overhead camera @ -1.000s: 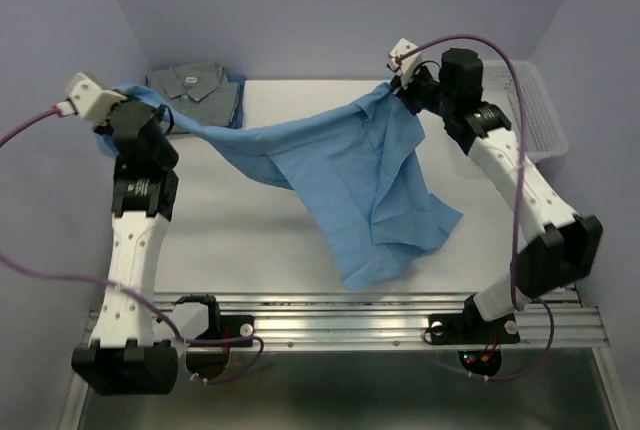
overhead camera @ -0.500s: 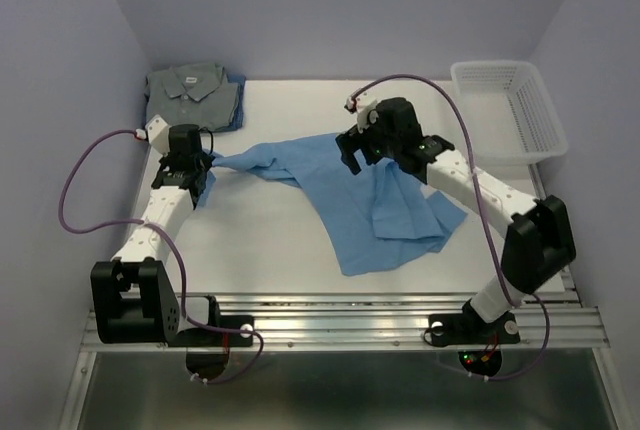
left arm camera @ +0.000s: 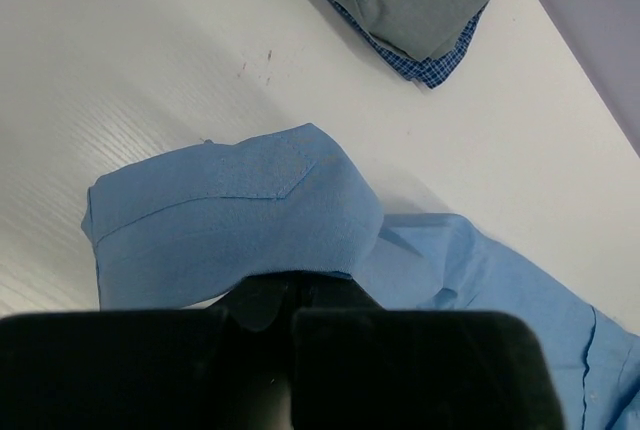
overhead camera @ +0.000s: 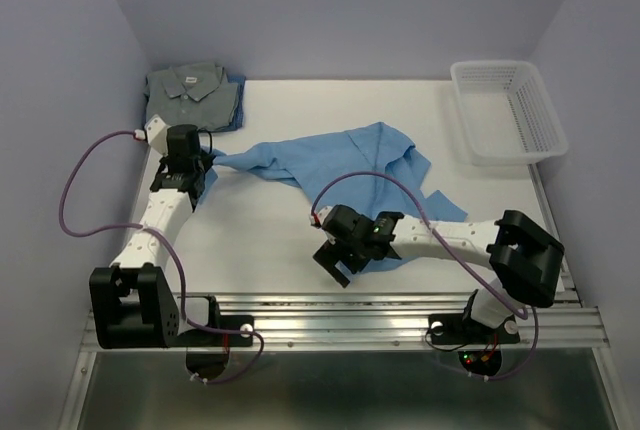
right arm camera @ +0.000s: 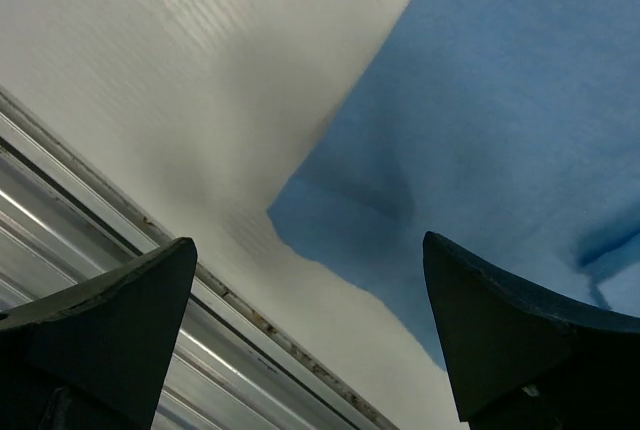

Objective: Fold and stack the long sleeve shirts
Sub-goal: Flatten the shirt out

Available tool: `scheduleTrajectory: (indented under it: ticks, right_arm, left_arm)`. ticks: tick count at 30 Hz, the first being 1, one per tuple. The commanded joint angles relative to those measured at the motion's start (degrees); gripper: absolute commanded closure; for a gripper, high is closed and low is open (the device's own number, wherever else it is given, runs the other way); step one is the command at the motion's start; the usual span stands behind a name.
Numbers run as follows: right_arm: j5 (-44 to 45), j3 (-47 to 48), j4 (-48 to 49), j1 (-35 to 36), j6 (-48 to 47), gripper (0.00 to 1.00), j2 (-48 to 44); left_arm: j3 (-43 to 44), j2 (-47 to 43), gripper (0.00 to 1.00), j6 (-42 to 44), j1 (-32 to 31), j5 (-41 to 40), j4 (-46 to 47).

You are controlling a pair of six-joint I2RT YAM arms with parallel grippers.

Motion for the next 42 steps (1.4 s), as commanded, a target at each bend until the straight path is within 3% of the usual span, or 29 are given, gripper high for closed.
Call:
scheduleTrajectory:
  ticks: [1, 4, 6, 8, 9, 14, 19, 24, 27, 34, 42]
  right_arm:
    - [3.36, -1.23, 0.09, 2.68, 4.65, 0.00, 1.89]
    - [5.21, -1.41, 0.71, 3.20, 6.32, 0.01, 5.14]
    - [6.97, -1.58, 1.24, 3.21, 8.51, 0.09, 6.20]
    - [8.37, -1.85, 1.41, 3.21, 10.45, 0.31, 7.08]
    - [8.90, -1.93, 1.41, 3.21, 11.07, 0.58, 7.26]
    - [15.03, -1.15, 1.59, 2.69, 12.91, 0.99, 5.16]
    - [30.51, 6.39, -0.69, -2.58, 13.80, 0.99, -2.74]
    - [40.36, 16.86, 6.23, -7.34, 1.25, 0.99, -16.26]
    - [39.50, 22.66, 14.38, -8.74, -7.28, 0.99, -21.55]
    - [40.65, 39.79, 19.78, -9.27, -26.16, 0.99, -24.20]
    - [27.56, 56.58, 13.48, -9.27, -29.10, 0.99, -26.84]
  left_arm:
    - [-0.95, -3.60, 1.00, -0.53, 0.18, -1.42, 1.77]
    - [-1.39, -4.83, 1.00, -0.70, 0.18, -1.94, 1.85]
    - [-1.83, -5.97, 1.00, -0.71, 0.18, -2.64, 2.12]
    - [-1.83, -6.59, 1.00, -0.62, 0.18, -2.91, 2.12]
    - [-1.83, -6.94, 1.00, -0.53, 0.18, -3.00, 2.21]
    - [-1.83, -8.44, 1.00, -0.18, 0.18, -3.44, 2.65]
    - [1.32, -11.68, 1.00, -0.18, 0.18, -6.24, 1.59]
    - [10.63, -13.89, 1.00, 1.31, 0.18, -7.39, 3.09]
    - [19.24, -13.89, 1.00, 3.33, 0.18, -11.50, 1.33]
    - [39.45, -14.59, 1.00, 12.28, 0.18, -18.02, 1.23]
    - [65.18, -15.47, 1.00, 25.29, 0.18, -18.55, 3.79]
